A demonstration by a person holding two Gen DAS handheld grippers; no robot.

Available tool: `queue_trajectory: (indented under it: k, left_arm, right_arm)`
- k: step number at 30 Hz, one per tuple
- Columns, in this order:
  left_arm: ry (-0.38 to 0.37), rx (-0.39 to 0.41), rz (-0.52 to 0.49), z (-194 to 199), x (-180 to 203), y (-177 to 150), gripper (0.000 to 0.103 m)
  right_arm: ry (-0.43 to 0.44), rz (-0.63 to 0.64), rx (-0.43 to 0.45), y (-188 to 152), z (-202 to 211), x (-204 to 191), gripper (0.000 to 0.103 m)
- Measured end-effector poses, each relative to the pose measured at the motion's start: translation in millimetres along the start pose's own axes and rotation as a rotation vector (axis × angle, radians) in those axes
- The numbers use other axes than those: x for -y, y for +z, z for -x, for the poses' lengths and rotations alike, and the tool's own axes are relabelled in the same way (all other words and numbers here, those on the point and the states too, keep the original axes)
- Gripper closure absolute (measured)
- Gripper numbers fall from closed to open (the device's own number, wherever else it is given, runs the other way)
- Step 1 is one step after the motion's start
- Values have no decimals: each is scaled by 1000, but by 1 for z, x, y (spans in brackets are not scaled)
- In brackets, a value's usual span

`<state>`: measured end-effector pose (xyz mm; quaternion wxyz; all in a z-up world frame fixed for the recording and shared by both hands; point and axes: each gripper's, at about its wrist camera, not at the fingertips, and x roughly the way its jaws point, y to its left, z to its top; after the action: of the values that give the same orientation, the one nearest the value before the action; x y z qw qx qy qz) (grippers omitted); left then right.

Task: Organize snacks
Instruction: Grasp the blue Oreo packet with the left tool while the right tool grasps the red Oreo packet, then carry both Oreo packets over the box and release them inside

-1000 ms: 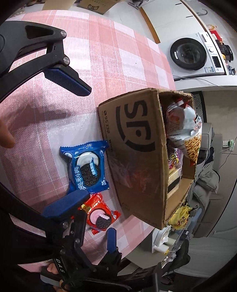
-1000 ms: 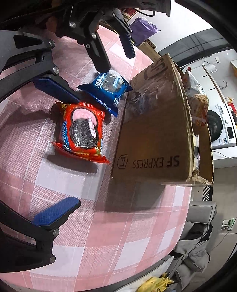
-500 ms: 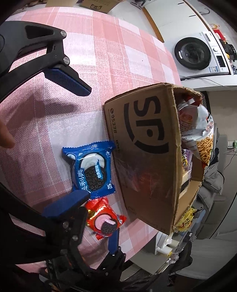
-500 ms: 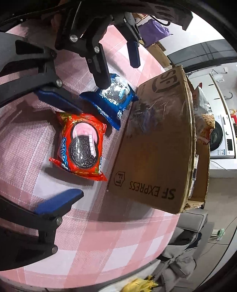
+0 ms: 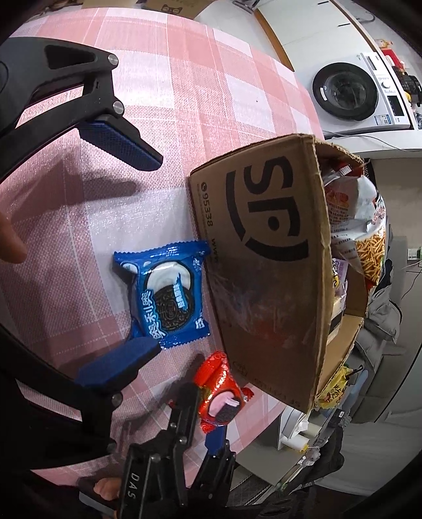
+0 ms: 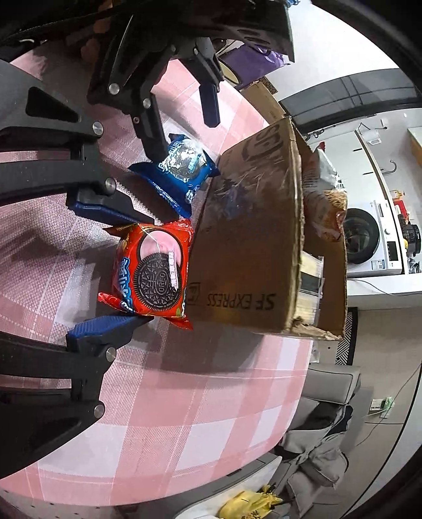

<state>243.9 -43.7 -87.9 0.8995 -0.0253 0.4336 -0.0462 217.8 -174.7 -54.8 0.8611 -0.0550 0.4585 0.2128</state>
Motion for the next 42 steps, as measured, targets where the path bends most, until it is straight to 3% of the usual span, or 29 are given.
queue_trajectory:
  k: [8,18,20,22,26,31,42]
  left_arm:
    - [-21,-6,12,-6,11,0,1]
    - [15,-10,6,-16,28,-3,2]
    - [1,-9,3,-15,28,-4,6]
    - [-27,-11,-6,-16,30,-4,26]
    - [-57,-8,-12,-13,27,-8,53]
    - [-90,6,6,-9,20,-9,61]
    - [-121,74,-37,15,24,-8,62]
  right_arm:
    - [-6,-13,5,1,6,10,53]
    - [-10,-11,3,0,5,8,53]
    - [-7,-11,2,-1,4,8,53]
    - [-7,-9,2,-1,4,7,53]
    - [-5,-1,4,-1,5,5,53]
    - [-10,4,8,-1,7,5,53]
    - [-17,16,47,3,21,1,53]
